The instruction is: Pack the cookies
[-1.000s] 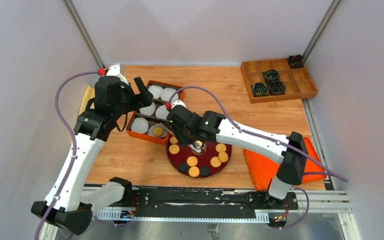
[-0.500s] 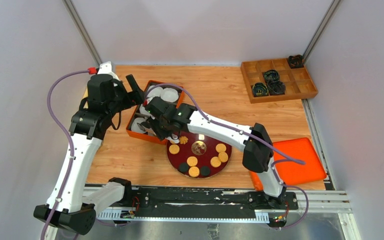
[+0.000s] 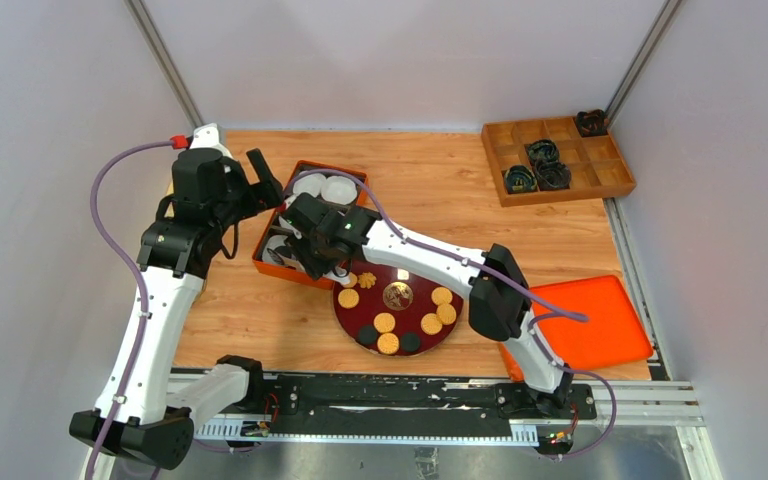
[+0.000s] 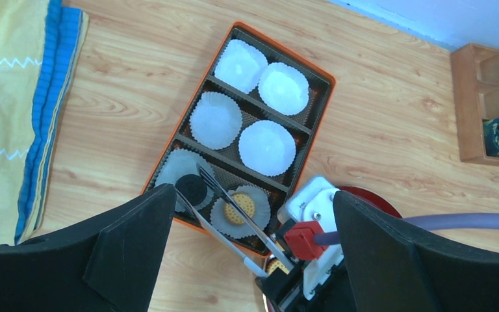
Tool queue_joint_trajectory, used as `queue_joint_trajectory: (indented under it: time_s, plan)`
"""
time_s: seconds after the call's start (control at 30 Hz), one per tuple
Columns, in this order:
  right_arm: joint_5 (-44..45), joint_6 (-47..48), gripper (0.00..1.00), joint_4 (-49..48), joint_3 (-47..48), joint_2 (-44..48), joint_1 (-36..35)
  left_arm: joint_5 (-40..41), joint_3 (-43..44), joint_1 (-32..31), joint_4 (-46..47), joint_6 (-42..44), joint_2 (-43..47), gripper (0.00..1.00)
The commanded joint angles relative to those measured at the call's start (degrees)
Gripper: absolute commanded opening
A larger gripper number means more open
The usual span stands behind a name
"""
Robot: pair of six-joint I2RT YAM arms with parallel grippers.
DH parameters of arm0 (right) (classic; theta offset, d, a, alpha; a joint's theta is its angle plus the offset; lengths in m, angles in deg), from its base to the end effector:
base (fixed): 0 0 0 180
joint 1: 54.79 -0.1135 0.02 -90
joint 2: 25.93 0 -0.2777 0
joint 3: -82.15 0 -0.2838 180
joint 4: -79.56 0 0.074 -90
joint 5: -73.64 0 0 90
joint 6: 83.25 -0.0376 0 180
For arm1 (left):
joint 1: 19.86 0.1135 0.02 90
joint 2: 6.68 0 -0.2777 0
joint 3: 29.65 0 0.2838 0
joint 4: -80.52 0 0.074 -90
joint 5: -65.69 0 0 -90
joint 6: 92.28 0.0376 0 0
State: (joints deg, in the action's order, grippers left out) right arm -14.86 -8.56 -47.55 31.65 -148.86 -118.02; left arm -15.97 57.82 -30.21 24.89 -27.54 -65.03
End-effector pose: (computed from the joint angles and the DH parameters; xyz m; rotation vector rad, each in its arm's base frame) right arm 0.2396 0.4727 0.2984 -0.9908 2.2616 0.6013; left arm 0.2191 -0.0345 0.4384 -0.3550 2.0056 -0.2437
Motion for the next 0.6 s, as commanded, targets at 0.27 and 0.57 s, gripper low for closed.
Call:
queue_joint_trajectory:
  time_s: [0.27,0.57]
  plan:
    - [0.08,2.00,0.49,-1.84,3.10,-0.11,0.91,-3.55,-0.78,0.02,0.21,1.51,0.57,1.00]
    - [3.44,3.10,0.53,-2.80,3.04,1.92,0.91,-4.54,-0.99,0.02,0.60,1.95,1.03,1.00]
